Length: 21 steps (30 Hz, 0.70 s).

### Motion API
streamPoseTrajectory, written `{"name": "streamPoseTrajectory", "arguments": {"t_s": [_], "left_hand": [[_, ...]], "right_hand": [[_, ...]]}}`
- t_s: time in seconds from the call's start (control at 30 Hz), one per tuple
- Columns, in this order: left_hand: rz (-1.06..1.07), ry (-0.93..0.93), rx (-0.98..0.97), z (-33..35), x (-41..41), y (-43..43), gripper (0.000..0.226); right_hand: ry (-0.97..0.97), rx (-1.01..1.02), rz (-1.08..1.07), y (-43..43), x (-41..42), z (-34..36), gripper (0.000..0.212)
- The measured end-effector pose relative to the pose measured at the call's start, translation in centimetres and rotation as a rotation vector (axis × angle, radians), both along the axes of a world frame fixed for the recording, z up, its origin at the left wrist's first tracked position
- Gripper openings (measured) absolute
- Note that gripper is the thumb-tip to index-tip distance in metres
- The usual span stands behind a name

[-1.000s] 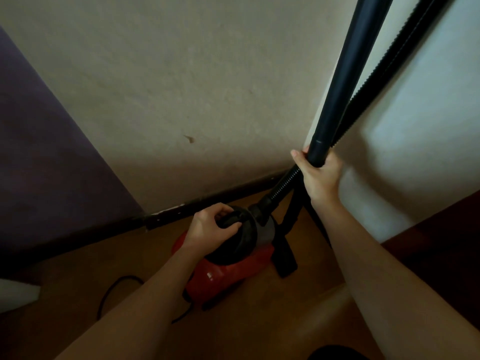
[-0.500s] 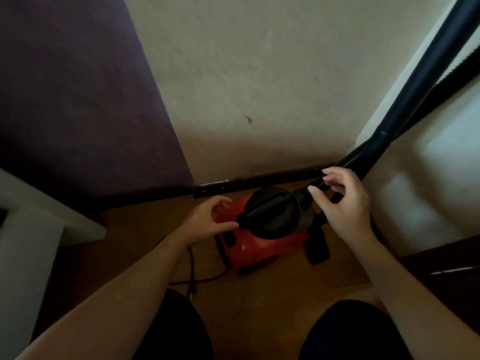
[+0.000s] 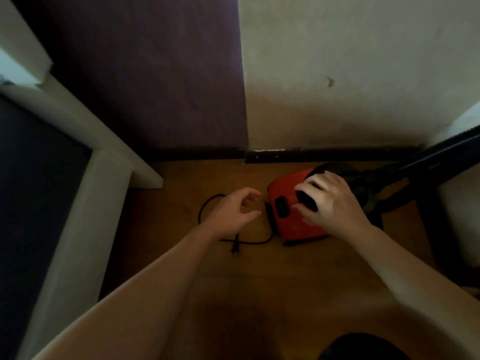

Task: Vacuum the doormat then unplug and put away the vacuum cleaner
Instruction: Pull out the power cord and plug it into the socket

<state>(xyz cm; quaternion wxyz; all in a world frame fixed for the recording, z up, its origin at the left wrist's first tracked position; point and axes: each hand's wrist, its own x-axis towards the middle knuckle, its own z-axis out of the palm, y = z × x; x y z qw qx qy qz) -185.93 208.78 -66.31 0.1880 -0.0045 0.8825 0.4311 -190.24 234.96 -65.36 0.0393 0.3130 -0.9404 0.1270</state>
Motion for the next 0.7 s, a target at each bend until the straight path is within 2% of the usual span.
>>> {"name": "streamPoseTrajectory", "arguments": {"t_s": [0.17, 0.27, 0.43, 0.6, 0.7], "left_hand": [[0.045, 0.066, 0.143, -5.9, 0.4, -0.4, 0.036], [0.083, 0.13, 0.214, -7.0, 0.5, -0.1, 0.033], [0.156, 0.165, 0.204, -7.5, 1.9, 0.8, 0.042], [0.144, 0.178, 0.185, -8.8, 4.3, 0.9, 0.052], [0.211, 0.117, 0.239, -10.2, 3.9, 1.4, 0.06]], "right_hand": [[0.129, 0.213, -0.076, -1.2, -1.1, -1.9, 0.04], [0.142, 0.322, -0.13, -1.9, -0.8, -2.0, 0.04], [-0.1, 0.465, -0.102, -2.6, -1.1, 1.2, 0.045], [-0.131, 0.526, -0.081, -2.1, -1.8, 4.8, 0.048], [-0.16, 0.518, -0.056, -1.4, -1.9, 4.5, 0.05]]}}
